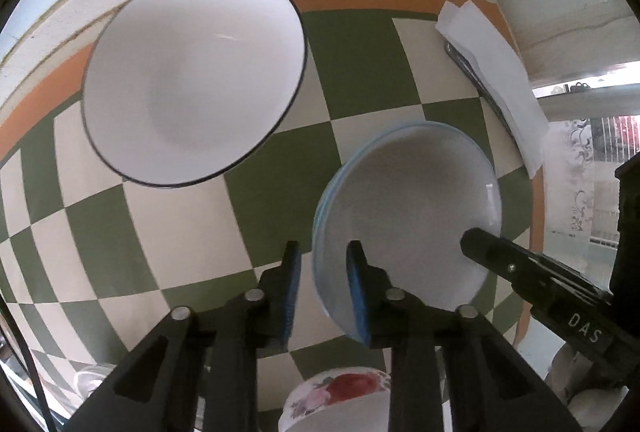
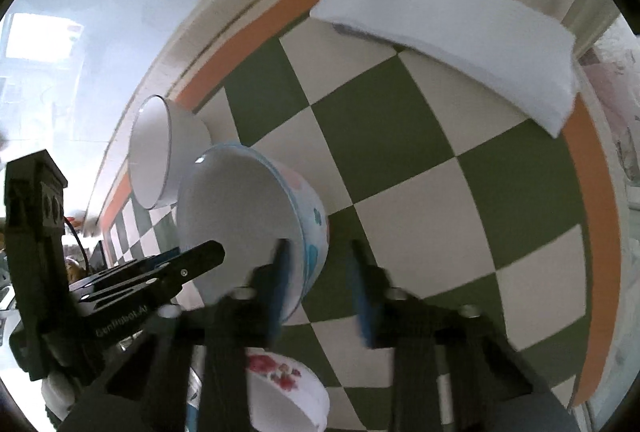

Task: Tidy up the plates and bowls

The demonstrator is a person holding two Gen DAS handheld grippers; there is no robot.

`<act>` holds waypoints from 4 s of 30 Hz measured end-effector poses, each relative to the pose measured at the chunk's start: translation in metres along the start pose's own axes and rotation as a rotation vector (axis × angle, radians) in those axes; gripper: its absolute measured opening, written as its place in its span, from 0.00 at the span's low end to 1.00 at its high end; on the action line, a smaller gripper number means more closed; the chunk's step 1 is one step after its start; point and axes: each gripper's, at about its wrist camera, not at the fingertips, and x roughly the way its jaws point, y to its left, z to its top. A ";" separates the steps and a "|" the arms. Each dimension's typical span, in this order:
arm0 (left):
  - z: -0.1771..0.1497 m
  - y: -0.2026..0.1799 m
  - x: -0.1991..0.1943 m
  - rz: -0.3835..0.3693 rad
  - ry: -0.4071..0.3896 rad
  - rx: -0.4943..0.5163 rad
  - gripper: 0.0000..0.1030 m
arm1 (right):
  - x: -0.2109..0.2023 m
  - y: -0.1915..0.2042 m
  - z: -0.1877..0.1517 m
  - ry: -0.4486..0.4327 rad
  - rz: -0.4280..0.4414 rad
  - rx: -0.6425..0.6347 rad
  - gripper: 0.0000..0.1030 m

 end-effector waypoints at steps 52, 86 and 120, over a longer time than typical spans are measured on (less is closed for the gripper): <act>-0.156 0.006 -0.047 0.040 -0.029 0.051 0.19 | -0.035 0.033 -0.165 0.052 -0.028 -0.136 0.11; -0.042 0.068 -0.122 0.054 -0.266 -0.154 0.26 | -0.082 0.087 -0.056 -0.285 0.124 -0.291 0.67; 0.060 0.117 -0.046 0.020 -0.151 -0.229 0.13 | 0.081 0.134 0.086 -0.005 0.003 -0.341 0.12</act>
